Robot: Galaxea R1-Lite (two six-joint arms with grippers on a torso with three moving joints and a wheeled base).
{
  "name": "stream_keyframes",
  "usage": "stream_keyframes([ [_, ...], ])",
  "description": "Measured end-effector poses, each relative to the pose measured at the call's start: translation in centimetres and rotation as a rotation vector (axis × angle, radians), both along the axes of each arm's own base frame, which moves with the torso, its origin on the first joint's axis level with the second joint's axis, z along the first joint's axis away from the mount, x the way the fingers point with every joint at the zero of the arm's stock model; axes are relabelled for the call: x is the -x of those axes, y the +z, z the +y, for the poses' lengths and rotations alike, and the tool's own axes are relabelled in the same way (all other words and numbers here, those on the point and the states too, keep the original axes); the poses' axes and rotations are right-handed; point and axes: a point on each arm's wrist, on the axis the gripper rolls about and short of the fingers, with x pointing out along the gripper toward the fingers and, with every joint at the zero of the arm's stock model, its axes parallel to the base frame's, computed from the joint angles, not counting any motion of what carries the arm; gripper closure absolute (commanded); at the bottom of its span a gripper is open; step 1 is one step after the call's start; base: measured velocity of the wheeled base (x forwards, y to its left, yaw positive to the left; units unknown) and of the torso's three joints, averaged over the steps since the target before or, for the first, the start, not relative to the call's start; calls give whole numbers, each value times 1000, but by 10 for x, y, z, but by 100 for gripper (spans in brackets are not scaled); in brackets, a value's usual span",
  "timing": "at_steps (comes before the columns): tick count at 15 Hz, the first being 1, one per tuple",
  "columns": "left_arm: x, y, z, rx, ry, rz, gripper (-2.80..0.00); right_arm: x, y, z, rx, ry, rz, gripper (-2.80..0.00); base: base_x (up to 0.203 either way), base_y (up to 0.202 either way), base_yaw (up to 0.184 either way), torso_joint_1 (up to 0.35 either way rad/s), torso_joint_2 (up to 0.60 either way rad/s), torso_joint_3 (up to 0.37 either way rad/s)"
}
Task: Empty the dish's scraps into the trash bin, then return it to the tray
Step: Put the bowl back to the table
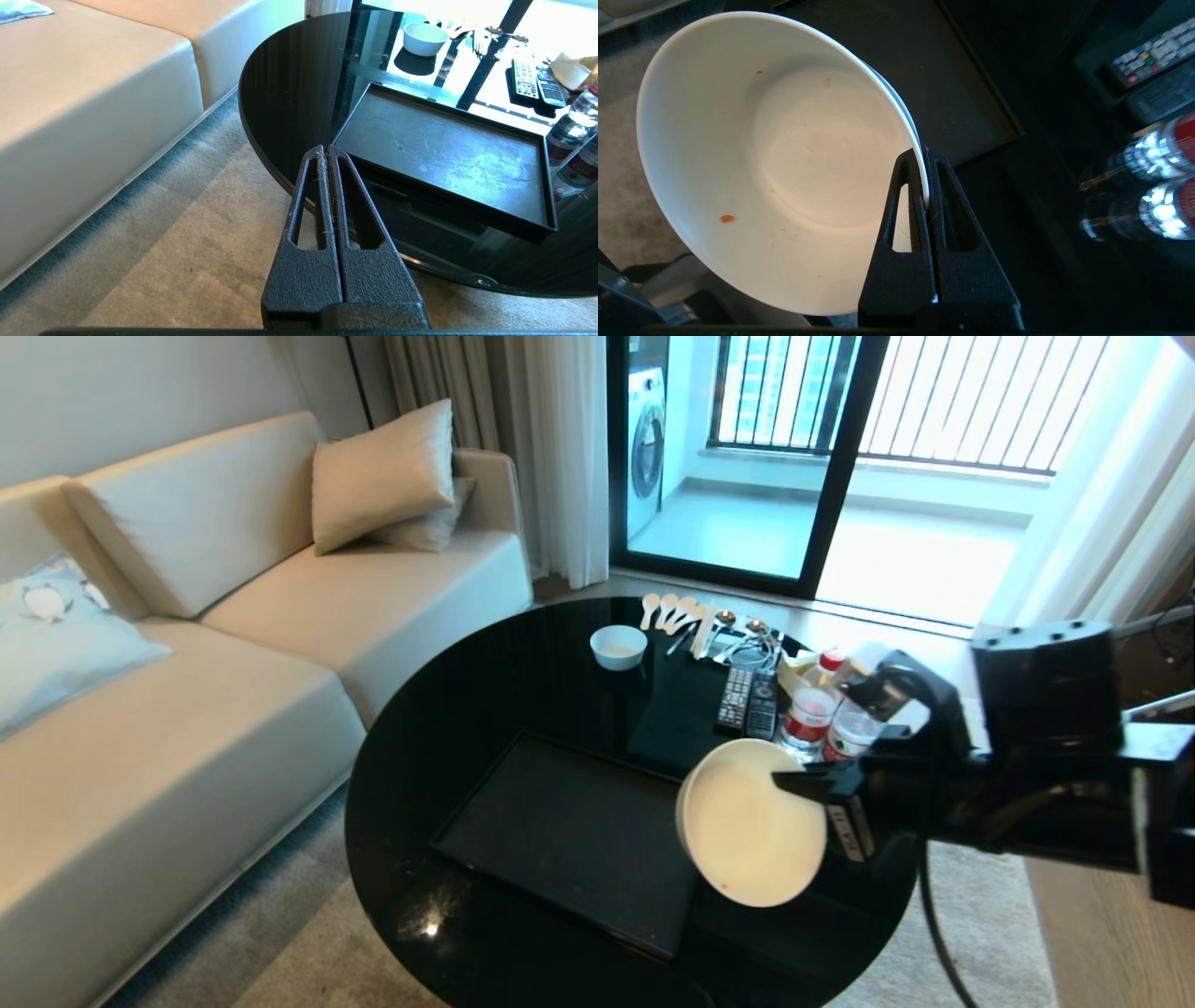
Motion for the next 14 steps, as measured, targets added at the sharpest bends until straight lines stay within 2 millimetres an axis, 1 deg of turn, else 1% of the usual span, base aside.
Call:
stream_keyframes([
  [2, 0, 0, 0, 0, 0, 0, 0, -15, -20, 34, -33, -89, 123, 0, 0, 0, 0, 0, 0, 0],
  [4, 0, 0, 0, 0, 0, 0, 0, -27, -45, 58, -43, -197, 223, 0, 0, 0, 0, 0, 0, 0],
  [5, 0, 0, 0, 1, 0, 0, 0, -33, -59, 67, -39, -257, 260, 0, 0, 0, 0, 0, 0, 0],
  [7, 0, 0, 0, 0, 0, 0, 0, -43, -83, 78, -27, -366, 308, 0, 0, 0, 0, 0, 0, 0],
  [9, 0, 0, 0, 0, 0, 0, 0, -50, -101, 86, -12, -430, 333, 0, 0, 0, 0, 0, 0, 0],
  [14, 0, 0, 0, 0, 0, 0, 0, -66, -121, 104, -4, -477, 358, 0, 0, 0, 0, 0, 0, 0],
])
